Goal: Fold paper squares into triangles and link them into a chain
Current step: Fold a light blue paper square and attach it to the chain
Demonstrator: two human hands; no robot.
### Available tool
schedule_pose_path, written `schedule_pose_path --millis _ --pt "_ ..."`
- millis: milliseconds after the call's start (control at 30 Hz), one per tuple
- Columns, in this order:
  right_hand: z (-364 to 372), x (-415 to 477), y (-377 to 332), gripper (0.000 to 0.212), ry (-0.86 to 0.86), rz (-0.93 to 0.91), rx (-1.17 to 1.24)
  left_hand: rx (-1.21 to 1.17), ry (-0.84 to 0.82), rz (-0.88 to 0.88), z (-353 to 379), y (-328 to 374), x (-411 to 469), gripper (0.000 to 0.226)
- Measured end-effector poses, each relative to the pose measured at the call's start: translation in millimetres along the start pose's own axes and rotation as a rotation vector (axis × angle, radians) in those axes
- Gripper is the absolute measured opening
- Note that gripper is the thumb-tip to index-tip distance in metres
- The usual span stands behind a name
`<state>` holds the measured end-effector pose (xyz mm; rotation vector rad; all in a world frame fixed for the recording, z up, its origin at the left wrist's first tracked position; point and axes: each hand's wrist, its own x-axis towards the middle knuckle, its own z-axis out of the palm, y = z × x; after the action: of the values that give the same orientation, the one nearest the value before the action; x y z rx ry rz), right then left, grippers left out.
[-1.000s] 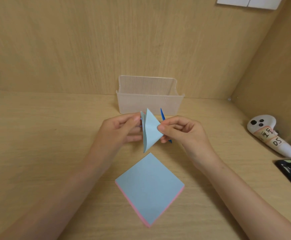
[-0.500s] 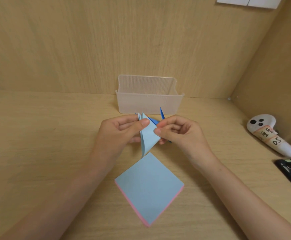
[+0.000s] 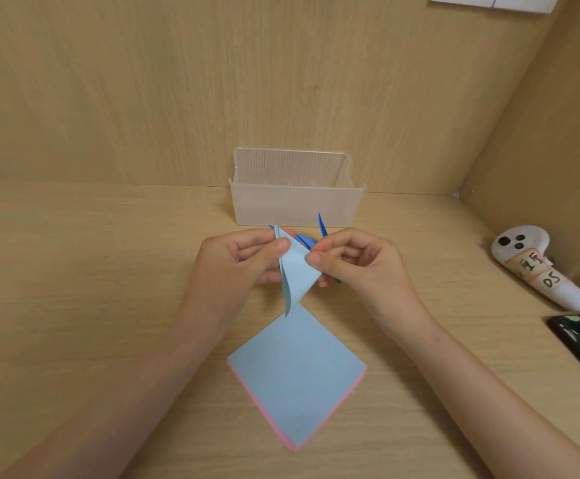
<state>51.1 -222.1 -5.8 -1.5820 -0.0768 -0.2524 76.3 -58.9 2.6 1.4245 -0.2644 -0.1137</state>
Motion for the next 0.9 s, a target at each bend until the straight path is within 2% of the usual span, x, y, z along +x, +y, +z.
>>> schedule_pose_path --millis 500,667,900 --pt "2.6 -2.0 -2.0 0.006 0.04 0.004 -0.014 0.021 -0.037 0.014 3.3 1.9 -2.9 0.017" --pt "3.4 -3.0 -1.0 0.006 0.026 0.004 -0.03 0.011 0.039 0.029 5.1 1.1 -4.0 0.011" --pt "3.6 -2.4 -0.2 0.005 0.023 0.008 -0.032 0.036 0.075 0.07 6.7 -1.9 -5.4 0.019"
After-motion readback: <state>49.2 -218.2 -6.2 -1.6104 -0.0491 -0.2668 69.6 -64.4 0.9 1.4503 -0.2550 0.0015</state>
